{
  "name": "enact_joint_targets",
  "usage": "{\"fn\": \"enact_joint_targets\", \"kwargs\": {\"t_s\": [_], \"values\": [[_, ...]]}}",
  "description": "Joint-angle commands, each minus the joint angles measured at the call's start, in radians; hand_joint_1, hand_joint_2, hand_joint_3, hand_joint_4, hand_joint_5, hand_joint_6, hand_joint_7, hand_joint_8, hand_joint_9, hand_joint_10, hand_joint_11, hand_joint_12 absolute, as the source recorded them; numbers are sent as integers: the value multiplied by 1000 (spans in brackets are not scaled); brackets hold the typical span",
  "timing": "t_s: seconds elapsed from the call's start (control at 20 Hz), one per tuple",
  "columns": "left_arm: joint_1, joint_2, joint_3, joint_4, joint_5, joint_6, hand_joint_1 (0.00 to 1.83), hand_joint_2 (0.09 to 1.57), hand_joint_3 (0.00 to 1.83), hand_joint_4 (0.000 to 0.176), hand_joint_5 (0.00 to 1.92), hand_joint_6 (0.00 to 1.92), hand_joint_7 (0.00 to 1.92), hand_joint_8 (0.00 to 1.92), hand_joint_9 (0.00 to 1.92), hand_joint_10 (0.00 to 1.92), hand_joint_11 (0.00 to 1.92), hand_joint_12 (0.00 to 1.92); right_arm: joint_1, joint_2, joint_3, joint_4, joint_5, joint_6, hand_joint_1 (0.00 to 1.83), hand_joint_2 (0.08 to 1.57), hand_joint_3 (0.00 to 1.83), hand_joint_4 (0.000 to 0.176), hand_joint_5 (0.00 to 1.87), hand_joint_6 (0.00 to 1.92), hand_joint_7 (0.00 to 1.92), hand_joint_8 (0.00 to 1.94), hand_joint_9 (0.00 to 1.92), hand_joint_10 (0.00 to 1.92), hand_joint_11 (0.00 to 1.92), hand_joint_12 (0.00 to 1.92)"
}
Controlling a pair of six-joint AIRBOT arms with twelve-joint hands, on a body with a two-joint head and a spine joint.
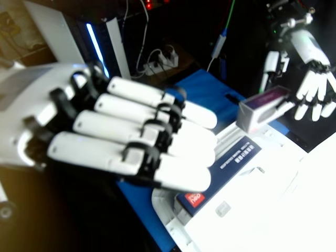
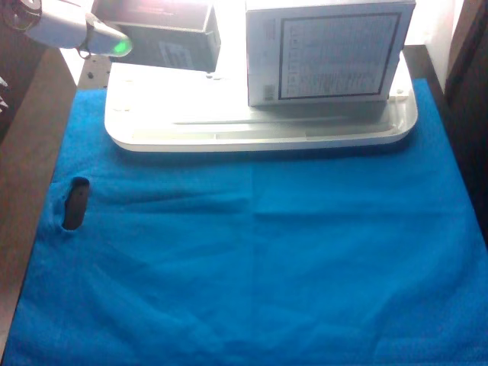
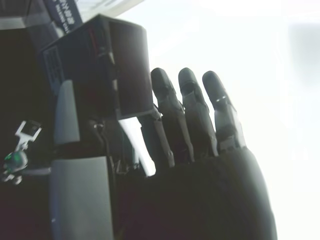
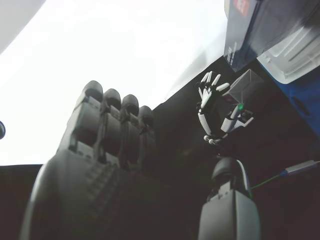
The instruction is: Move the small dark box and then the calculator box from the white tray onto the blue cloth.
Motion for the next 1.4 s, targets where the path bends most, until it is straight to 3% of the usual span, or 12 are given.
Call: {"fn": "enact_joint_targets", "kwargs": {"t_s": [0.0, 0.1, 0.15, 0.3, 0.7, 0.8, 0.85, 0.95, 1.0, 1.05, 1.1, 1.35], "values": [[-15, 13, -10, -6, -127, -32, 1034, 1131, 0, 91, 942, 1036, 816, 4, 585, 17, 7, 1087, 9, -2, 1, 32, 97, 2, 312, 931, 0, 0, 288, 0, 282, 0, 225, 0, 181, 7], [-32, 23, -25, 81, -154, -108, 1026, 1127, 0, 119, 950, 1023, 771, 1, 541, 1, 9, 1005, 5, -3, 3, 32, 97, 5, 343, 932, 0, 3, 299, 5, 278, 0, 218, 0, 168, 1], [-55, 34, -46, 152, -159, -137, 1003, 1132, 0, 165, 936, 1043, 730, 0, 512, 0, 36, 882, 4, -4, 4, 32, 97, 6, 352, 927, 0, 6, 308, 8, 287, 3, 229, 5, 164, 0], [-74, 64, -99, 213, -180, -142, 1018, 1122, 0, 150, 962, 1003, 768, 7, 545, 10, 96, 807, 3, -3, 5, 32, 97, 13, 370, 912, 0, 0, 319, 9, 288, 3, 222, 1, 156, 0], [-74, 110, -191, 327, -202, -147, 1064, 1042, 0, 176, 1131, 719, 900, 9, 729, 28, 167, 1124, -4, -11, 9, 32, 97, 17, 420, 869, 0, 0, 313, 7, 266, 2, 181, 0, 120, 3], [-69, 111, -192, 382, -195, -204, 1104, 1031, 0, 91, 1172, 654, 782, 1, 555, 0, 27, 1284, -4, -11, 9, 33, 97, 18, 432, 867, 0, 0, 320, 8, 271, 4, 185, 5, 126, 5], [-65, 112, -193, 390, -194, -210, 1104, 1031, 0, 91, 1172, 654, 782, 1, 555, 0, 27, 1284, -4, -12, 9, 33, 97, 19, 432, 867, 0, 0, 320, 8, 271, 4, 185, 5, 126, 5], [-44, 117, -199, 391, -190, -210, 1145, 1053, 1, 0, 1119, 740, 949, 46, 785, 103, 190, 1349, -6, -13, 9, 33, 97, 21, 455, 843, 0, 0, 353, 18, 300, 13, 208, 12, 146, 14], [-33, 120, -202, 390, -186, -210, 1153, 1069, 1, 0, 1080, 804, 981, 41, 814, 110, 197, 1341, -8, -13, 10, 33, 97, 24, 471, 835, 0, 0, 371, 23, 311, 15, 215, 13, 150, 16], [-22, 122, -205, 390, -183, -210, 1230, 1101, 0, 0, 1140, 747, 875, 916, 851, 135, 221, 1369, -8, -13, 10, 33, 97, 25, 462, 837, 0, 0, 381, 23, 322, 15, 222, 13, 170, 25], [-8, 124, -208, 385, -181, -210, 1240, 1112, 3, 0, 1121, 801, 839, 1109, 851, 136, 216, 1350, -10, -13, 10, 33, 97, 26, 471, 832, 0, 0, 378, 18, 325, 13, 226, 12, 173, 26], [113, 114, -206, 296, -181, -177, 1233, 1158, 2, 0, 1053, 835, 736, 1388, 830, 303, 261, 1340, -15, -13, 11, 33, 97, 33, 458, 832, 0, 0, 350, 3, 314, 2, 218, 3, 165, 25]]}}
